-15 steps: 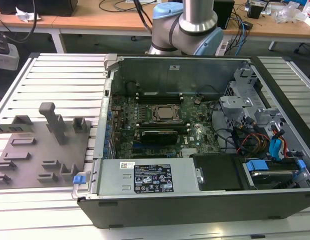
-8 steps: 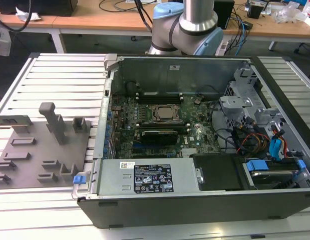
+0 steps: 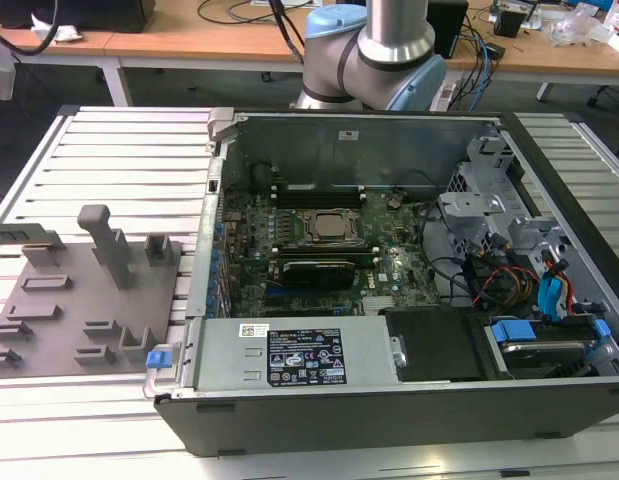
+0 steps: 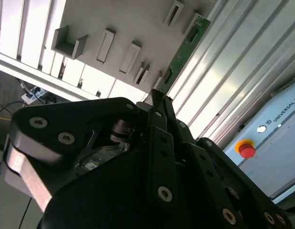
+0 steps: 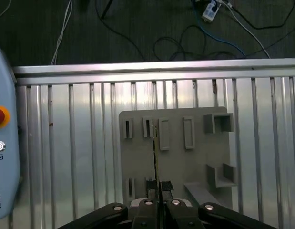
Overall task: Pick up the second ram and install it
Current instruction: 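Pick up the second ram and move it above second insertion slot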
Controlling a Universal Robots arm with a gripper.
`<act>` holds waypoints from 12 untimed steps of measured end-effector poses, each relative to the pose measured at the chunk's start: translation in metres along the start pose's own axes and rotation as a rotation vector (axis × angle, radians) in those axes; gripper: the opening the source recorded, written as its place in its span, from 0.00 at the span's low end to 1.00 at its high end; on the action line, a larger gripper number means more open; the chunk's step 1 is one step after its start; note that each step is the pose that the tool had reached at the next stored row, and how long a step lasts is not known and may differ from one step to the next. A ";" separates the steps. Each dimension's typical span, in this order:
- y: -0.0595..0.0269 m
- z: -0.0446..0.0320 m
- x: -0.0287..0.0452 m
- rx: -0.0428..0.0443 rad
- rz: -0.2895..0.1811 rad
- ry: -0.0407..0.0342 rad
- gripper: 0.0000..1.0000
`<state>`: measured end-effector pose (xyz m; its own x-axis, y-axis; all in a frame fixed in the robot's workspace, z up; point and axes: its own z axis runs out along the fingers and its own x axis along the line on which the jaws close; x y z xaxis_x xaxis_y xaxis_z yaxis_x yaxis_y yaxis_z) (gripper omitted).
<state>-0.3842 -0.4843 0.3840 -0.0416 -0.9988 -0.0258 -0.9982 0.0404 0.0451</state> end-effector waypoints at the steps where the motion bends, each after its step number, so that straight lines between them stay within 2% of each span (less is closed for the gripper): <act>1: 0.0001 -0.0021 -0.0001 0.0000 0.000 0.0000 0.13; 8: 0.0006 -0.0153 -0.0005 -0.0001 0.000 0.0001 0.13; 12: 0.0008 -0.0195 -0.0072 -0.0006 -0.001 -0.0153 0.13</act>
<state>-0.3838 -0.4776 0.4037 -0.0416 -0.9983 -0.0410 -0.9982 0.0397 0.0457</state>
